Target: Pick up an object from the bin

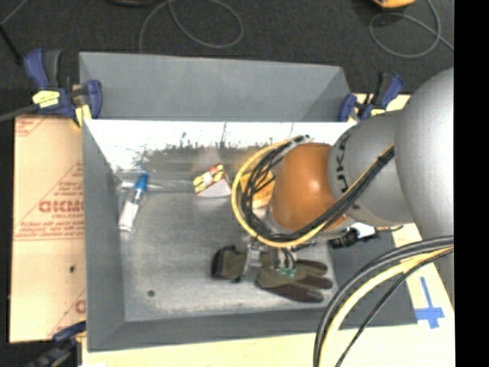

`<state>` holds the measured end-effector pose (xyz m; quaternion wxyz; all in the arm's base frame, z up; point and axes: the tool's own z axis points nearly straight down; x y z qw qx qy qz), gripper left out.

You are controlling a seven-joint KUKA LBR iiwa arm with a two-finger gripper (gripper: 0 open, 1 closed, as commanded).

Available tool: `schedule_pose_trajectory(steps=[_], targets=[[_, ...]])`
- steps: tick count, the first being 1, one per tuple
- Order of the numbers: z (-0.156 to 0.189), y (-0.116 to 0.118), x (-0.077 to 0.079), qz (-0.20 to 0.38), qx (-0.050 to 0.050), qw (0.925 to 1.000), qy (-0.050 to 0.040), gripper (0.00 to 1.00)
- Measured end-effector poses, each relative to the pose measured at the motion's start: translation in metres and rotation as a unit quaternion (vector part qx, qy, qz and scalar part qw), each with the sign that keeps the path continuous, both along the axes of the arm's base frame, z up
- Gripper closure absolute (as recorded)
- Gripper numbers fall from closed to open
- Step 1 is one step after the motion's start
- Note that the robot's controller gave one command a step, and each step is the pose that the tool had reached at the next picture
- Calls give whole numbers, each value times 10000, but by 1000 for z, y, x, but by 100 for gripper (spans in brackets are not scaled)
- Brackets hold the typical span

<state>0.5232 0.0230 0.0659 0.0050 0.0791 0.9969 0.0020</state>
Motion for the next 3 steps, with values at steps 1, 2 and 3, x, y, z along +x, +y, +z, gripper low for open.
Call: schedule_pose_trajectory(steps=[1,2,3], targets=[[0,0,0,-3,0,10000,0,100],[1,0,0,-3,1,10000,-4,100],[8,0,-1,-4,2,10000,13,100]])
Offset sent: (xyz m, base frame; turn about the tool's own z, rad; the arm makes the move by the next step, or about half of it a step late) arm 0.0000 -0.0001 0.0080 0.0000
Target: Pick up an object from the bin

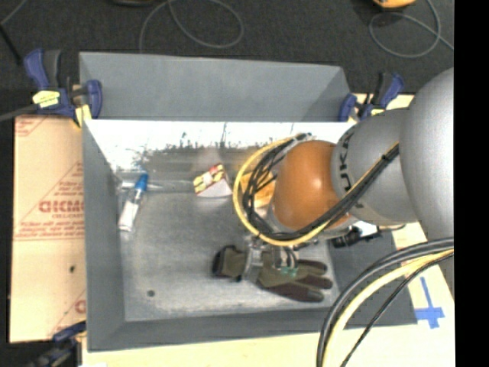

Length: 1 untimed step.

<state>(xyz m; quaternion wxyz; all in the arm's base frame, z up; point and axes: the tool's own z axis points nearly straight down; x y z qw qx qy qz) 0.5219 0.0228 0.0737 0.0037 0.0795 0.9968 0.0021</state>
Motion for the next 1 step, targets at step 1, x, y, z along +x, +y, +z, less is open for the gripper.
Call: schedule_pose_trajectory(steps=[1], targets=[[16,0,-1,-1,-1,10000,30,100]])
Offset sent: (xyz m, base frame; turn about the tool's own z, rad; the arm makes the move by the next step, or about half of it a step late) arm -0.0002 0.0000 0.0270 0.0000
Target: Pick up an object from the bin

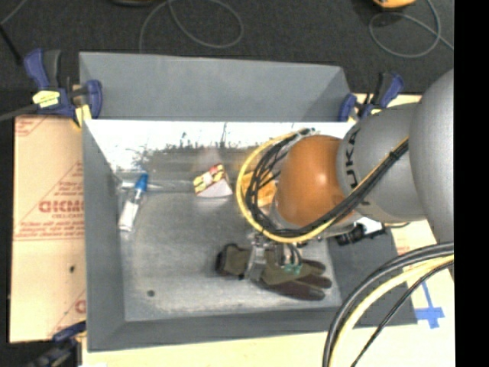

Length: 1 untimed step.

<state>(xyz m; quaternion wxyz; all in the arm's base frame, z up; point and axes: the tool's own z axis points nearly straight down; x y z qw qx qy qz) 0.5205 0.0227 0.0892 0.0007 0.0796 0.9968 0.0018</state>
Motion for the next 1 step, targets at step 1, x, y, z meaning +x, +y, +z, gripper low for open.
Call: schedule_pose_trajectory(steps=[1], targets=[[23,0,1,0,0,10000,-14,100]])
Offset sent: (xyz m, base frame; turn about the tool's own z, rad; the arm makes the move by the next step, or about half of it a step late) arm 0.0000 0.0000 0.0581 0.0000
